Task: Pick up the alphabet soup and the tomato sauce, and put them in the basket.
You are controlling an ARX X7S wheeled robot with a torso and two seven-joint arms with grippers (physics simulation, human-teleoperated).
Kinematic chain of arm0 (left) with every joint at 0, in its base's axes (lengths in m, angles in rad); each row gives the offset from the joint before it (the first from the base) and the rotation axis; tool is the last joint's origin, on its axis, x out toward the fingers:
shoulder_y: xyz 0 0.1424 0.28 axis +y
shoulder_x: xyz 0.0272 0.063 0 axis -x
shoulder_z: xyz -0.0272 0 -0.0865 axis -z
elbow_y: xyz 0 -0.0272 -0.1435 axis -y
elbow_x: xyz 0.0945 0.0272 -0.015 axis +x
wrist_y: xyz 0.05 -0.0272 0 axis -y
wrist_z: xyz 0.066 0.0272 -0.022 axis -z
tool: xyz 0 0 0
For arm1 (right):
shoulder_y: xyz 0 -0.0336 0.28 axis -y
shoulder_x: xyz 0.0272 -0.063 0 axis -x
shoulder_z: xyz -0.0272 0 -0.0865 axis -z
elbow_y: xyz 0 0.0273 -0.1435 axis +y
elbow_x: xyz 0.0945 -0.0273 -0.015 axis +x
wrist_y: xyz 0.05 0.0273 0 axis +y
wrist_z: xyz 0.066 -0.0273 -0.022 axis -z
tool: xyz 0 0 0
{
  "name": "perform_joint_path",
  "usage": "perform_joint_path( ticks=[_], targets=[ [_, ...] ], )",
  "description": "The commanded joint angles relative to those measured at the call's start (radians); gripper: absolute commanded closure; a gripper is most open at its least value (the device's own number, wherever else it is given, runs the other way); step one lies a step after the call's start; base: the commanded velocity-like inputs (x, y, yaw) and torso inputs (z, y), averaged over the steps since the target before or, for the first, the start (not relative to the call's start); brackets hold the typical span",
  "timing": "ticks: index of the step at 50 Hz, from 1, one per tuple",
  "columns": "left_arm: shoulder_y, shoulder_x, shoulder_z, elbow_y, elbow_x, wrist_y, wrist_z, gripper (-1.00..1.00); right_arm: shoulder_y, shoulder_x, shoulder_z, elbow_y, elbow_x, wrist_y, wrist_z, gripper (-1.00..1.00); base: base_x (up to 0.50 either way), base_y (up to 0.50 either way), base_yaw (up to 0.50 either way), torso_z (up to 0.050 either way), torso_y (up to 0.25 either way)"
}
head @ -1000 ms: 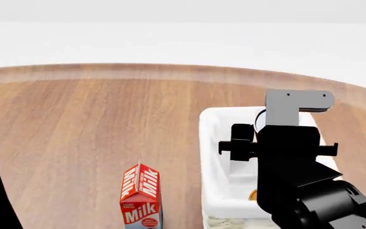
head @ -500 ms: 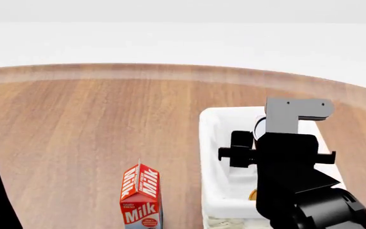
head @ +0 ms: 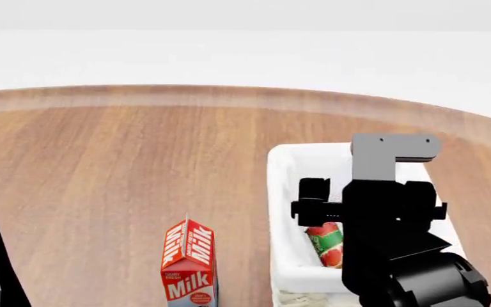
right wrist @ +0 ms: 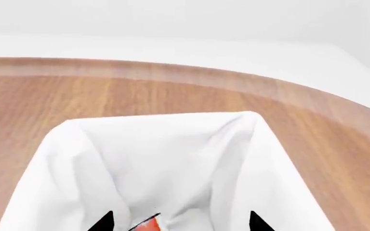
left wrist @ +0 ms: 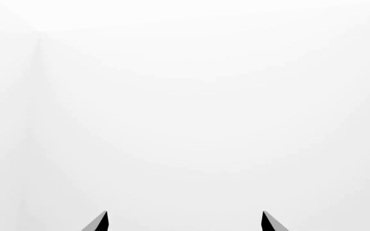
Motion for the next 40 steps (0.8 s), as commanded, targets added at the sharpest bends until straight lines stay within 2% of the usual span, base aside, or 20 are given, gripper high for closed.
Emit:
perform_joint_path(
  ticks=[1,11,12,20,30,40],
  targets=[
    [0.002,0.000,0.002,-0.004,0.001,0.004,-0.002,-1.00,-0.001,0.007,0.006,-0.029,-0.026,-0.032,-0.001,-1.00,0.00,0.00,0.00,0.000,0.000],
    [0.002,-0.001,0.004,-0.005,0.000,0.007,-0.003,-1.00,0.006,0.042,0.018,-0.113,-0.119,-0.169,0.048,-1.00,0.00,0.00,0.00,0.000,0.001],
    [0.002,-0.001,0.003,-0.007,0.000,0.009,-0.003,-1.00,0.010,0.053,0.019,-0.133,-0.159,-0.204,0.097,-1.00,0.00,0.00,0.00,0.000,0.000],
    [0.001,-0.001,0.008,-0.010,0.001,0.008,-0.002,-1.00,0.024,0.084,0.026,-0.204,-0.237,-0.277,0.175,-1.00,0.00,0.00,0.00,0.000,0.000],
    [-0.001,-0.004,0.008,-0.003,-0.001,-0.001,-0.005,-1.00,0.051,0.119,0.031,-0.304,-0.336,-0.338,0.281,-1.00,0.00,0.00,0.00,0.000,0.000],
    [-0.004,-0.005,0.009,-0.002,0.000,-0.004,-0.006,-1.00,0.096,0.166,0.026,-0.459,-0.381,-0.314,0.349,-1.00,0.00,0.00,0.00,0.000,0.000]
  ],
)
